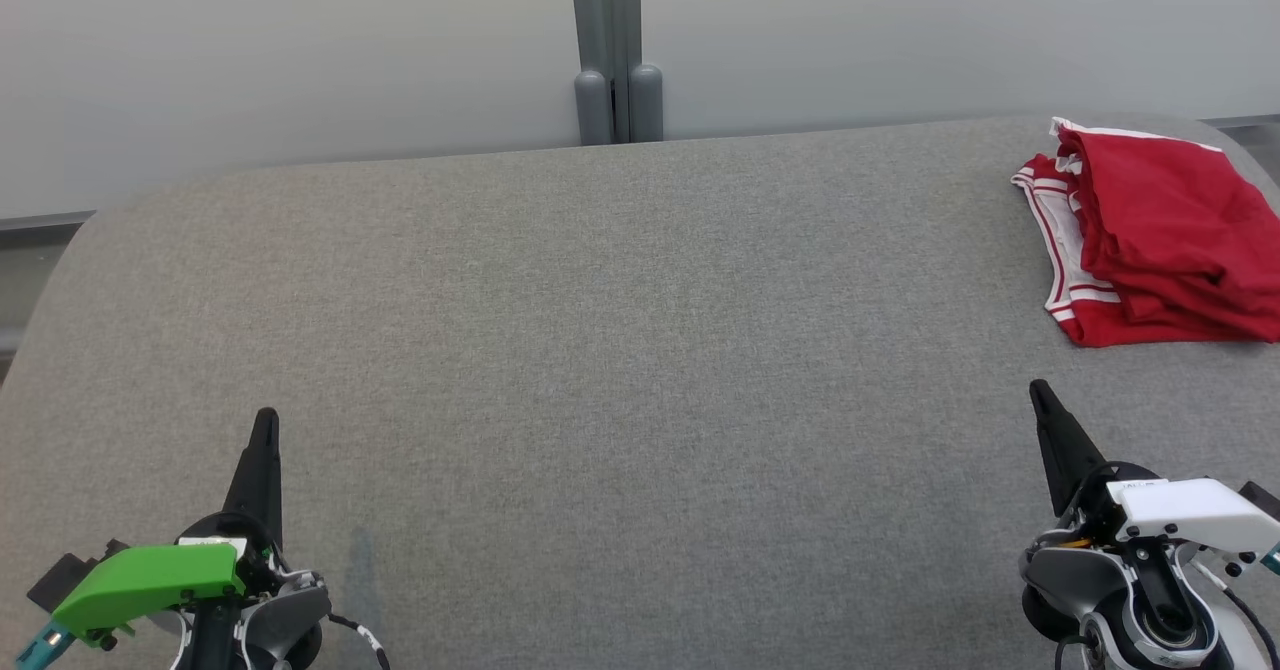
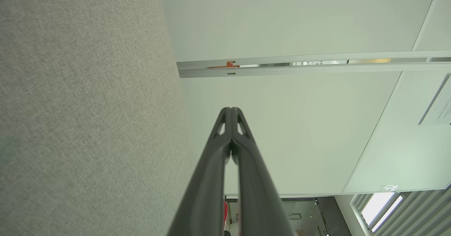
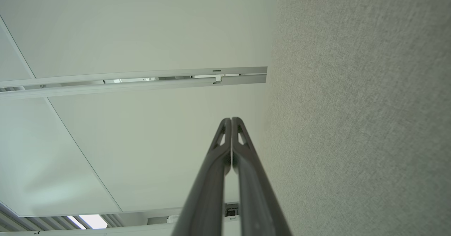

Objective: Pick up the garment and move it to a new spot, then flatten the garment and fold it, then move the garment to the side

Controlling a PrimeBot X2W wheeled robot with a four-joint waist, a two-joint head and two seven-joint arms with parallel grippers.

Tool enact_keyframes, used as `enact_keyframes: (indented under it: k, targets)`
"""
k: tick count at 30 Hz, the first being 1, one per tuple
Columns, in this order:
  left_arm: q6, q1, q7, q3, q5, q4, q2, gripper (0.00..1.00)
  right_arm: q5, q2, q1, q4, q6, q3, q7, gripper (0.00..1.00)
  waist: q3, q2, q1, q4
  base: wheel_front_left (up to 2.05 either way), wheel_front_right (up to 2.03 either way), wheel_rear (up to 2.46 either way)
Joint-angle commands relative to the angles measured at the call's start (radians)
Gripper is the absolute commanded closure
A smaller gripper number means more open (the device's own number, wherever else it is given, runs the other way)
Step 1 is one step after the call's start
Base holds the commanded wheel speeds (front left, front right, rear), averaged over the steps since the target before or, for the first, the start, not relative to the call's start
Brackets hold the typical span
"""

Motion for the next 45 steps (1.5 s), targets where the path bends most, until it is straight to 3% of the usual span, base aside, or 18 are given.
enact_keyframes:
  k: [1,45]
  targets:
    - [-0.005,-0.01,0.004,0.002,-0.002,-0.003,0.006,1.0,0.004,0.001,-0.006,0.002,0.0,-0.002,0.005,1.0,0.0,-0.0001,0.0,0.0,0.0,0.0,0.0]
    - [-0.005,-0.01,0.003,0.002,-0.002,-0.003,0.006,1.0,-0.003,0.003,-0.007,0.002,0.0,-0.007,0.008,1.0,0.0,-0.0001,0.0,0.0,0.0,0.0,0.0]
